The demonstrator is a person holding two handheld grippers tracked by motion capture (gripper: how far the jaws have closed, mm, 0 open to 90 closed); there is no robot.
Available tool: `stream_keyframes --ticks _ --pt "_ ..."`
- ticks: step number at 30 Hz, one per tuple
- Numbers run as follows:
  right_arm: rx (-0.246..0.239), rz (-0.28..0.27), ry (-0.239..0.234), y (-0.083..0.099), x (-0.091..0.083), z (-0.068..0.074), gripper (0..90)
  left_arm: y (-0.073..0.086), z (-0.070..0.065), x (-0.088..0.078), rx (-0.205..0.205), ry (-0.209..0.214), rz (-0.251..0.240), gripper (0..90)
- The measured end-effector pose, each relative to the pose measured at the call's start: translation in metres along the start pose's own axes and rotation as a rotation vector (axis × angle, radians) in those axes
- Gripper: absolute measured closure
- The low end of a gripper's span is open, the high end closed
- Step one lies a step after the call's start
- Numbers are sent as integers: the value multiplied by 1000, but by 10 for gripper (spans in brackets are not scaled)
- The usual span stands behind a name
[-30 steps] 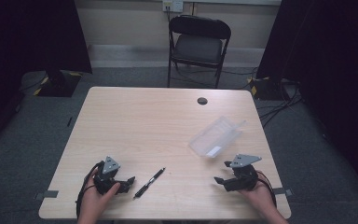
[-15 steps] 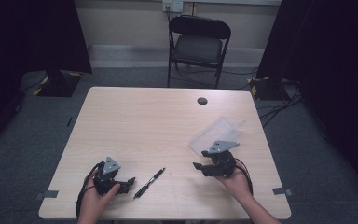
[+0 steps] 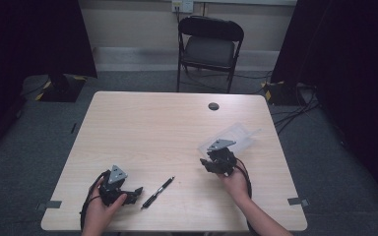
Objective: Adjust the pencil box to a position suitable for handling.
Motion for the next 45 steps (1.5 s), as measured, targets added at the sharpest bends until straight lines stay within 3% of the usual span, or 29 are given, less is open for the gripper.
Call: stream_keyframes --ticks 14,19,22,27,39,45 --pt "-18 -21 -44 12 -19 -1 499 0 0 0 1 1 1 115" --pt "-30 -36 -50 10 -25 -1 481 0 0 0 1 1 1 115" --pt "-12 -41 -62 6 -28 -3 478 0 0 0 0 0 0 115" --pt "-15 -38 -61 7 -30 -3 474 0 0 0 0 1 0 115" --pt "-33 -35 -79 7 -25 9 457 0 0 0 0 1 1 115" --pt "-47 -61 -85 2 -43 4 428 0 0 0 0 0 0 115"
Point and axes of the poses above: each handheld gripper's, and its own axes: x roughly forward along the jaws, y roughly out of its underside, z roughly to its left, the point moved 5 cm from there along x, roughly forward along the jaws, and after that the axes turned 8 degrees about z, right-handed, at the moved point
